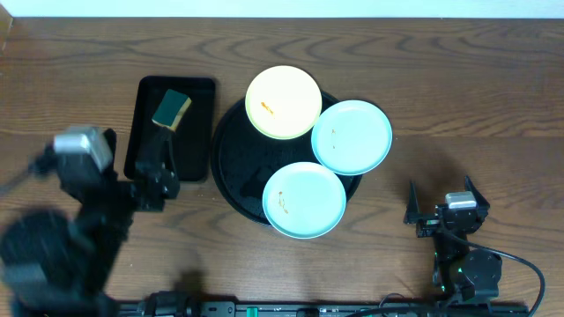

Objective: Clean dirty plates on tray and stack at the side
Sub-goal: 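Reach the left gripper to the sponge on the black tray and grasp it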

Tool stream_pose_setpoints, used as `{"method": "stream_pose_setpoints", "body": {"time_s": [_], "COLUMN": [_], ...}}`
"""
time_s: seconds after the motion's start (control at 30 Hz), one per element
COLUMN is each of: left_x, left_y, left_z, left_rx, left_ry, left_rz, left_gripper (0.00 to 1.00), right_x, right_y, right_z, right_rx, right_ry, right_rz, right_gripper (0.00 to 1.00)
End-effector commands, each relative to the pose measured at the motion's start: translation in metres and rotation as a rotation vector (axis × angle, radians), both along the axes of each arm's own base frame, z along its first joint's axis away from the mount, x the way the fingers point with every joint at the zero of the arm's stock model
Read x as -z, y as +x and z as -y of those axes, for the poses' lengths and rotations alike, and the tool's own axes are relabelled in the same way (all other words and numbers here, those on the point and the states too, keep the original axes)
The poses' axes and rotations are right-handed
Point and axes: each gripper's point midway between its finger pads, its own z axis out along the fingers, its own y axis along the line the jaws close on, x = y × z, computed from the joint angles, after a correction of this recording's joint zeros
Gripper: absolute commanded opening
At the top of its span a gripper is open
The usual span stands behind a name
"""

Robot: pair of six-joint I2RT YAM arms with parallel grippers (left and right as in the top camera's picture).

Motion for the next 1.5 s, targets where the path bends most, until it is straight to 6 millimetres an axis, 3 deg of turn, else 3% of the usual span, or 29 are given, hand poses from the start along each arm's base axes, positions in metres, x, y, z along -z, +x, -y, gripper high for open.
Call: {"method": "stream_pose_setpoints", "body": {"time_s": [0.0,0.1,0.2,0.33,0.43,0.53,0.67,0.87,1.07,1.17,1.33,1.47], "left_x": [-0.012,-0.007,0.014,0.047,0.071,0.098,0.127,0.185,0.24,0.264,0.313,0.346], "left_y": [0.03,0.058,0.081,0.109,0.118,0.121,0.133,0.147,0.161,0.171,0.19,0.208], "left_z": [0.005,0.004,0.0,-0.03,-0.066,-0.087,-0.087,-0.07,-0.08,-0.093,-0.084,-0.095], "left_rx": [0.059,0.06,0.05,-0.098,-0.277,-0.366,-0.34,-0.197,-0.176,-0.193,0.048,0.048], "left_ry": [0.038,0.031,0.03,0.097,0.198,0.278,0.304,0.296,0.314,0.301,0.223,0.212], "left_rz": [-0.155,-0.237,-0.313,-0.418,-0.511,-0.621,-0.712,-0.888,-1.029,-1.066,-1.088,-1.084], "left_gripper": [0.81,0.81,0.81,0.81,0.81,0.81,0.8,0.8,0.8,0.85,0.84,0.82], "right_x": [0.001,0.001,0.001,0.001,0.001,0.001,0.001,0.001,0.001,0.001,0.001,0.001], "right_y": [0.0,0.0,0.0,0.0,0.0,0.0,0.0,0.0,0.0,0.0,0.0,0.0], "right_z": [0.004,0.004,0.004,0.004,0.004,0.004,0.004,0.004,0.004,0.004,0.004,0.004], "right_rx": [0.02,0.02,0.02,0.02,0.02,0.02,0.02,0.02,0.02,0.02,0.02,0.02], "right_ry": [-0.008,-0.008,-0.008,-0.008,-0.008,-0.008,-0.008,-0.008,-0.008,-0.008,-0.008,-0.008], "right_rz": [0.0,-0.001,-0.001,-0.001,0.0,-0.001,0.0,-0.001,-0.001,-0.001,-0.001,-0.001], "right_gripper": [0.99,0.99,0.99,0.99,0.99,0.99,0.99,0.99,0.99,0.99,0.99,0.99]}}
